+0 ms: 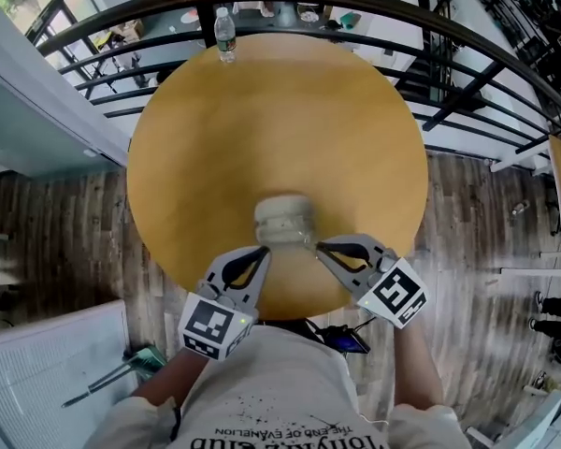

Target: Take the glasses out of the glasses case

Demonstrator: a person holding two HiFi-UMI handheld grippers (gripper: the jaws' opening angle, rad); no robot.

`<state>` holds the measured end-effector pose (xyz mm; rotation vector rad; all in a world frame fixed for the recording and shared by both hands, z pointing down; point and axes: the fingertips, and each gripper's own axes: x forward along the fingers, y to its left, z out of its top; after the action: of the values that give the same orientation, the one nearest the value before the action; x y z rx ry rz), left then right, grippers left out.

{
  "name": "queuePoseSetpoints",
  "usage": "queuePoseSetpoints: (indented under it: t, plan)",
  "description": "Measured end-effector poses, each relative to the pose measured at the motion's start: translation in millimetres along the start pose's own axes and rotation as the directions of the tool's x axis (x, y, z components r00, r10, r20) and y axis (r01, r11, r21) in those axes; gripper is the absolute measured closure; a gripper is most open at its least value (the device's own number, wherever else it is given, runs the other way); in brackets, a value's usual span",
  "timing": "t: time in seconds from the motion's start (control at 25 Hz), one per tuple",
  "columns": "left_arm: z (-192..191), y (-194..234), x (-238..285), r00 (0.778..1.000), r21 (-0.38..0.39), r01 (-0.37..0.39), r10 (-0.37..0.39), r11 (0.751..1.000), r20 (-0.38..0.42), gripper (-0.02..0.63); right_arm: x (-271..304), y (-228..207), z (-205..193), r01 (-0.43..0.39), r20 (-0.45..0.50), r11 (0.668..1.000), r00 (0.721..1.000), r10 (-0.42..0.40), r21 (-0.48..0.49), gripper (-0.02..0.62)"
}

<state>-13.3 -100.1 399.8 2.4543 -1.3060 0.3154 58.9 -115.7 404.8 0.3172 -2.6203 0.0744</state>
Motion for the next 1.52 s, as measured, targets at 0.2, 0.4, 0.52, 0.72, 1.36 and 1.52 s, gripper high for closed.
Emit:
queuePoseSetpoints:
  t: [0.2, 0.4, 0.52, 0.72, 1.36, 1.52]
  plan:
    - [6.9, -7.1, 3.1, 1.0, 0.016, 0.0, 0.0, 1.0, 0.007, 0.581, -12.5, 9.0, 8.0, 0.096, 0.031, 0.992, 0.995, -0.099, 0.083, 0.563]
    - [16.4, -8.0, 6.1, 1.0, 0.017, 0.002, -0.002, 1.0, 0.021, 0.581, -26.8, 7.5, 27.1, 0.162, 0.165, 0.964, 0.966, -0.198, 0.212, 0.563]
    - [21.4, -8.2, 5.1, 1.0, 0.018, -0.001, 0.001, 1.0, 0.024, 0.581, -33.3, 7.2, 33.6, 0.187, 0.219, 0.947, 0.944, -0.247, 0.262, 0.563]
    - [22.7, -8.0, 2.0, 1.0, 0.026, -0.007, 0.006, 1.0, 0.028, 0.581, -38.0, 5.3, 29.3, 0.223, 0.245, 0.912, 0.917, -0.316, 0.344, 0.563]
    - [25.9, -10.3, -3.0, 1.0, 0.032, -0.001, 0.0, 0.999, 0.032, 0.581, -36.0, 4.8, 31.4, 0.268, 0.231, 0.884, 0.899, -0.373, 0.383, 0.563]
    - [25.8, -12.6, -4.8, 1.0, 0.032, -0.001, 0.0, 0.999, 0.027, 0.581, -37.0, 5.4, 32.5, 0.27, 0.231, 0.882, 0.897, -0.376, 0.386, 0.563]
